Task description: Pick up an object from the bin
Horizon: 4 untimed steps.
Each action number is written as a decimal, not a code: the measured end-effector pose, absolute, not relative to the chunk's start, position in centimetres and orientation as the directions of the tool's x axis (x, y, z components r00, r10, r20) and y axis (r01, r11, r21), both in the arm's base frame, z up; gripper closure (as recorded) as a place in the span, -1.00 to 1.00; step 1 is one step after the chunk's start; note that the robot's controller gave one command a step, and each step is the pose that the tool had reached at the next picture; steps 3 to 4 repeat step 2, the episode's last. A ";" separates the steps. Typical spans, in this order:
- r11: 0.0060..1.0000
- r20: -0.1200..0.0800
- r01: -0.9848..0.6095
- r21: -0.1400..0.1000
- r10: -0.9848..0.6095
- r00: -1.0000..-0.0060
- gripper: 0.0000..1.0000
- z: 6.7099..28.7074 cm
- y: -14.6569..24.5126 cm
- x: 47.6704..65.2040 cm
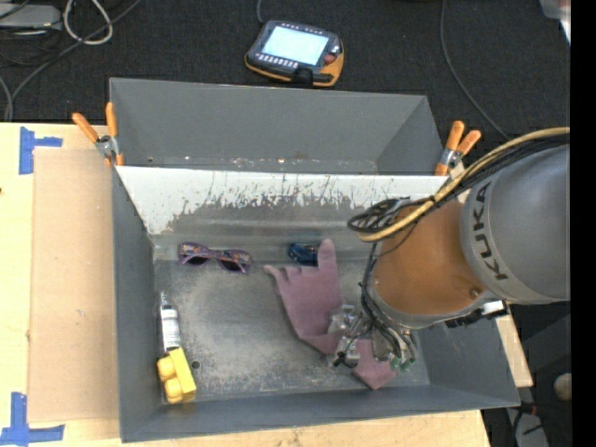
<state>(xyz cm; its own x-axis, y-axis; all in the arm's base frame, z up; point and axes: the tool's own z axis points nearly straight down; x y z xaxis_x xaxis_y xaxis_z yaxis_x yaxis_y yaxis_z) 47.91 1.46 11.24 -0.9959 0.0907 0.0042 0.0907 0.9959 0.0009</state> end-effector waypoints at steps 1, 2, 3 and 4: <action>0.994 0.002 0.110 0.001 0.110 -0.994 1.00 18.0 1.8 48.0; 0.996 0.006 0.089 0.001 0.089 -0.996 1.00 25.8 0.9 47.6; 0.996 0.006 0.089 0.001 0.089 -0.996 1.00 25.8 0.9 47.6; 0.996 0.006 0.089 0.001 0.089 -0.996 1.00 25.8 0.9 47.6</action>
Offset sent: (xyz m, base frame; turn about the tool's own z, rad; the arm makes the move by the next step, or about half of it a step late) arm -0.0043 -0.0061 0.1425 -0.0019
